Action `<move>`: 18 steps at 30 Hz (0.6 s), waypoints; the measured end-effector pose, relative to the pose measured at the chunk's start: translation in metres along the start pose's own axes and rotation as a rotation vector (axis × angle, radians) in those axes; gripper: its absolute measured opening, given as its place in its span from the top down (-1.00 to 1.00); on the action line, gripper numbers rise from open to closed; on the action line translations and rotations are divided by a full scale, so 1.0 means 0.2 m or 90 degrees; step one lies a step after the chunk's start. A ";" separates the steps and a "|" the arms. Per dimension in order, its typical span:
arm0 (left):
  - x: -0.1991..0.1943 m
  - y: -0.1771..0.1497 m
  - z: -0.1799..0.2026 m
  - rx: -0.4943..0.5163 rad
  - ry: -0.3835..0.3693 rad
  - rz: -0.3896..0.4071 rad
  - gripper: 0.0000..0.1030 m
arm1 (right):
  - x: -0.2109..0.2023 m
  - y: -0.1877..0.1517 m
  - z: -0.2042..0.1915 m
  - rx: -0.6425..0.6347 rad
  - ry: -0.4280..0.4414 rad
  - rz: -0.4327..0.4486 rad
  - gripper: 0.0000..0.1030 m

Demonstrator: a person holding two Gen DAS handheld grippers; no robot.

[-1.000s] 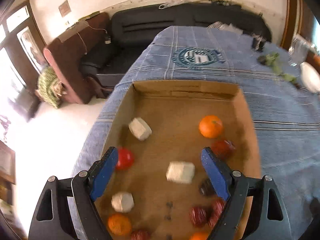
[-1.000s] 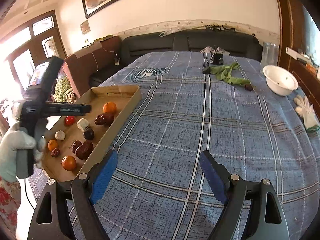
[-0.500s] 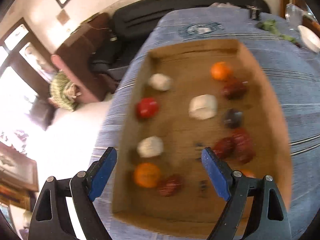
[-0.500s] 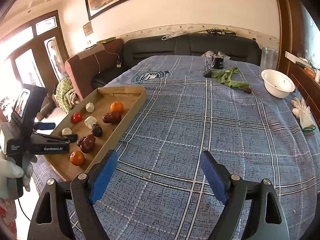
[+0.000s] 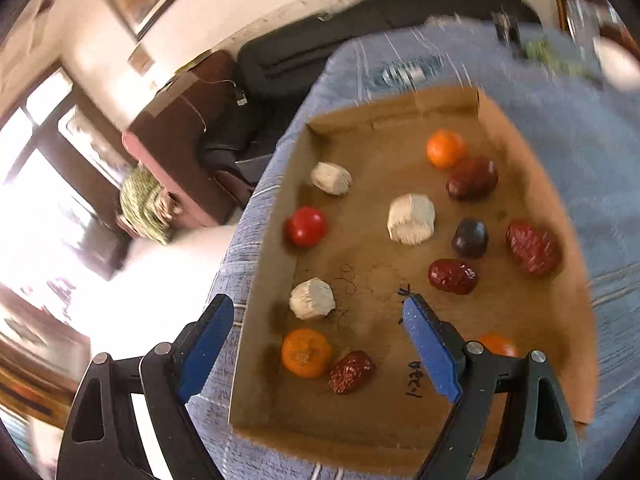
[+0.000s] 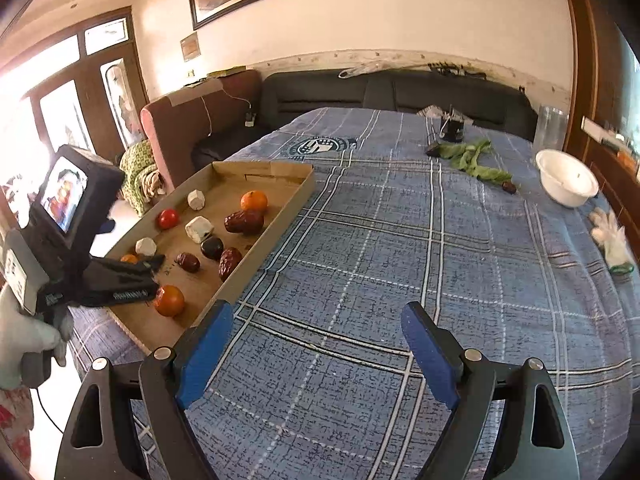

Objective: Organize fruits

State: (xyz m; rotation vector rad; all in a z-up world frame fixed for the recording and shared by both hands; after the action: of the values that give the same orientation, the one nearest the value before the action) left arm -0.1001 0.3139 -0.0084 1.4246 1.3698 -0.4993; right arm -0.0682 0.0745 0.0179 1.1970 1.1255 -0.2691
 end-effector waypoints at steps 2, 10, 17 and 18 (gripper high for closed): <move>-0.12 0.00 -0.09 -0.057 -0.013 0.057 -0.68 | 0.00 -0.01 -0.02 -0.005 -0.002 -0.002 -0.80; -0.57 -0.22 -0.33 -0.258 0.000 0.237 -1.00 | 0.04 -0.07 -0.13 -0.035 0.004 -0.027 -0.80; -0.52 -0.35 -0.22 -0.294 -0.046 0.183 -1.00 | 0.04 -0.12 -0.21 -0.052 0.002 -0.038 -0.81; -0.50 -0.37 -0.20 -0.297 -0.071 0.170 -1.00 | 0.04 -0.12 -0.22 -0.052 0.002 -0.039 -0.81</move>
State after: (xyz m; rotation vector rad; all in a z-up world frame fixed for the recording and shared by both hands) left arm -0.2059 0.2866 0.0627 1.1495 1.0954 -0.0723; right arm -0.1058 0.1048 0.0001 1.0921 1.1669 -0.2662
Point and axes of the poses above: each gripper's, at about its wrist camera, not at the fingertips, and x roughly the way its jaws point, z to its right, y to its top, the point moved 9 cm from there along x, roughly the way its jaws point, and after that the axes turned 14 degrees about -z, right-handed, at the moved point
